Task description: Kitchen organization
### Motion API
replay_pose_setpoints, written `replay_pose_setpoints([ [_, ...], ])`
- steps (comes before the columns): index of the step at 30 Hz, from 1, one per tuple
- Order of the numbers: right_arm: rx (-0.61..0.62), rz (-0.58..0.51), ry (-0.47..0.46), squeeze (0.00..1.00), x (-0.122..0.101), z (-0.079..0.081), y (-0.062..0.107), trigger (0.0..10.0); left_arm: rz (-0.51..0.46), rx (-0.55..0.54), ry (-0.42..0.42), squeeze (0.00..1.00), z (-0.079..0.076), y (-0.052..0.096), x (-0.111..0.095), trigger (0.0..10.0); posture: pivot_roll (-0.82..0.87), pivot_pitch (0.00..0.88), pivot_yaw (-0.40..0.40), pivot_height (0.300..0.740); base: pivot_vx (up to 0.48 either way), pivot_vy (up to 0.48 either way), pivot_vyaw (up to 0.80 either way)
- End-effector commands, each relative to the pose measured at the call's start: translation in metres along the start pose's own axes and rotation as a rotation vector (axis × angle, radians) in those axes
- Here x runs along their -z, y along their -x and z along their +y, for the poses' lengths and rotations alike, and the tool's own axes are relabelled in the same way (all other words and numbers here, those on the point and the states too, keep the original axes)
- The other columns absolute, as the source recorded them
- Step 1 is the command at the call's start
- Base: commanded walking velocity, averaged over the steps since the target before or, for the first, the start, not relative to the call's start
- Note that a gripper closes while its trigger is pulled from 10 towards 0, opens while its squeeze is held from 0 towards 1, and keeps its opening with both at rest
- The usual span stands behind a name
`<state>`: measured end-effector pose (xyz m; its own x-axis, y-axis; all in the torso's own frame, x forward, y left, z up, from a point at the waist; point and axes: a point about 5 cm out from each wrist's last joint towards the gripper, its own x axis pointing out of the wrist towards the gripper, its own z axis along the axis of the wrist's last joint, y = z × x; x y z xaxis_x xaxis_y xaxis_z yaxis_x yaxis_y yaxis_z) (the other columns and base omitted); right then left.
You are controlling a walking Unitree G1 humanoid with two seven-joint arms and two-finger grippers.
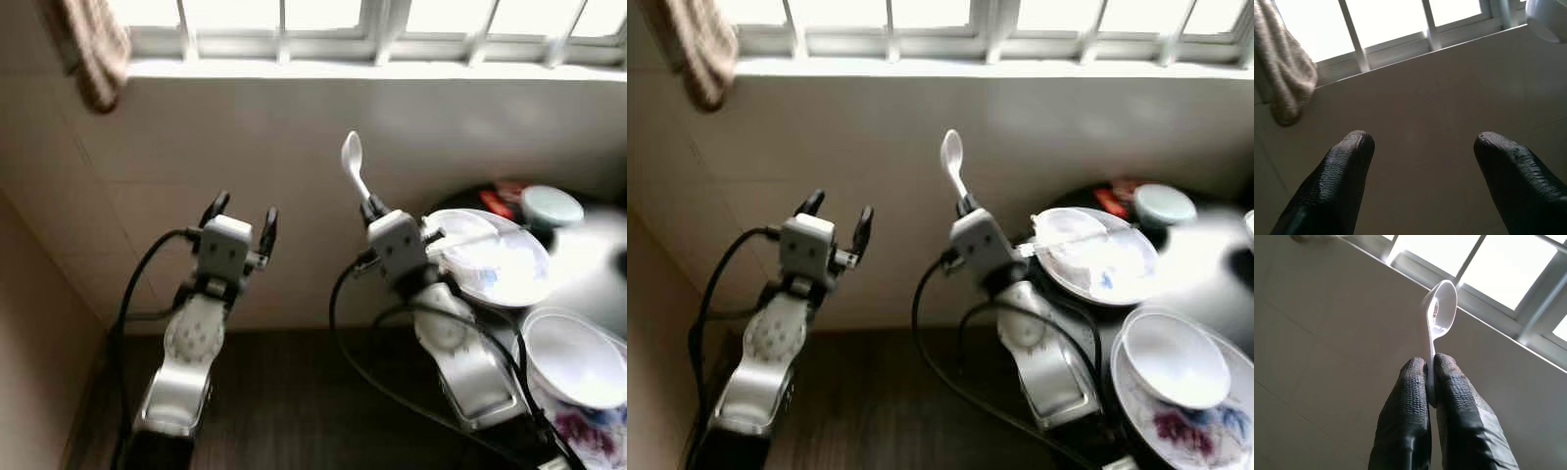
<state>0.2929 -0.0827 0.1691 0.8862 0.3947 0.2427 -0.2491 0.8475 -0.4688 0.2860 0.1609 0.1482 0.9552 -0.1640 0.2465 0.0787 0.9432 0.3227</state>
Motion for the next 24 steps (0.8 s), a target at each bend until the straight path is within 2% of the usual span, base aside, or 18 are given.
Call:
replay_pose_setpoints([
  [1, 0.011, -0.006, 0.034, 0.0, 0.0002, -0.0075, 0.0024, 0.0, -0.028, 0.02, 0.002, 0.0, -0.0069, -0.0016, -0.0075, 10.0, -0.03, 0.0, -0.074, 0.74, 0.0, 0.0, 0.8],
  [24, 0.002, -0.013, 0.053, 0.0, 0.0001, -0.0083, -0.0001, 0.0, -0.024, 0.011, -0.027, 0.0, -0.0014, -0.0019, -0.009, 10.0, -0.02, 0.0, -0.08, 0.74, 0.0, 0.0, 0.8],
])
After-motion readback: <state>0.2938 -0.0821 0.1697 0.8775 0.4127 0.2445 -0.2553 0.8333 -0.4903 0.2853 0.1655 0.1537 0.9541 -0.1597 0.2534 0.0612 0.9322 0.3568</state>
